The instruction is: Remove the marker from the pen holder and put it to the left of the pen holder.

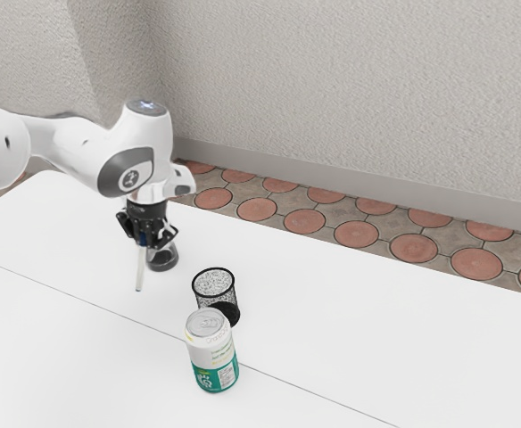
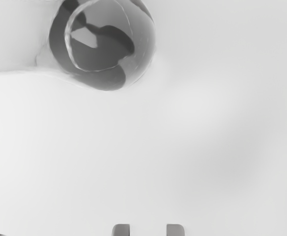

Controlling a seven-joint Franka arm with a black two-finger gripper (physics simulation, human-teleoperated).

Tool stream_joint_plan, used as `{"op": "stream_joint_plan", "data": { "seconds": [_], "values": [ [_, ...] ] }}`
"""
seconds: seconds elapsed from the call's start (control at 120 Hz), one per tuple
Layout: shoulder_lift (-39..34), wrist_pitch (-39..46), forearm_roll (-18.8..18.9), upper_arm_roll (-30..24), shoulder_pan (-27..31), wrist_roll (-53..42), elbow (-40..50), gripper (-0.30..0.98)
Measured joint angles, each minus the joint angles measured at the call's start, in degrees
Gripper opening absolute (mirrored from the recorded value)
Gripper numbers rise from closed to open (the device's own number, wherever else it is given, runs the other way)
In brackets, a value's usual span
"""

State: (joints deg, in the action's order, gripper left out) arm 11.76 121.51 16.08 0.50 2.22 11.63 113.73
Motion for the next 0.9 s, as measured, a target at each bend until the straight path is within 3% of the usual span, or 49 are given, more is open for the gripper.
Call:
{"op": "stream_joint_plan", "data": {
  "seconds": [0.05,0.283,0.383,0.475,0.6,0.783,0.9],
  "values": [
    [0.72,0.08,0.02,-0.14,0.16,-0.70,-0.15,-0.06],
    [0.49,0.43,-1.22,-1.45,-0.44,-3.35,-0.88,0.41],
    [-8.39,0.65,-1.51,-1.95,-4.39,-3.61,2.53,0.51],
    [-18.27,0.72,-2.45,-2.83,-7.97,-3.59,6.54,0.57],
    [-23.65,-1.01,-3.77,-3.61,-7.41,-3.36,6.15,0.62],
    [-22.37,-12.09,-5.08,-4.42,-8.29,-2.21,-9.45,0.66],
    [-19.80,-17.45,-4.00,-1.57,-8.12,-2.71,-15.36,0.67]
  ]
}}
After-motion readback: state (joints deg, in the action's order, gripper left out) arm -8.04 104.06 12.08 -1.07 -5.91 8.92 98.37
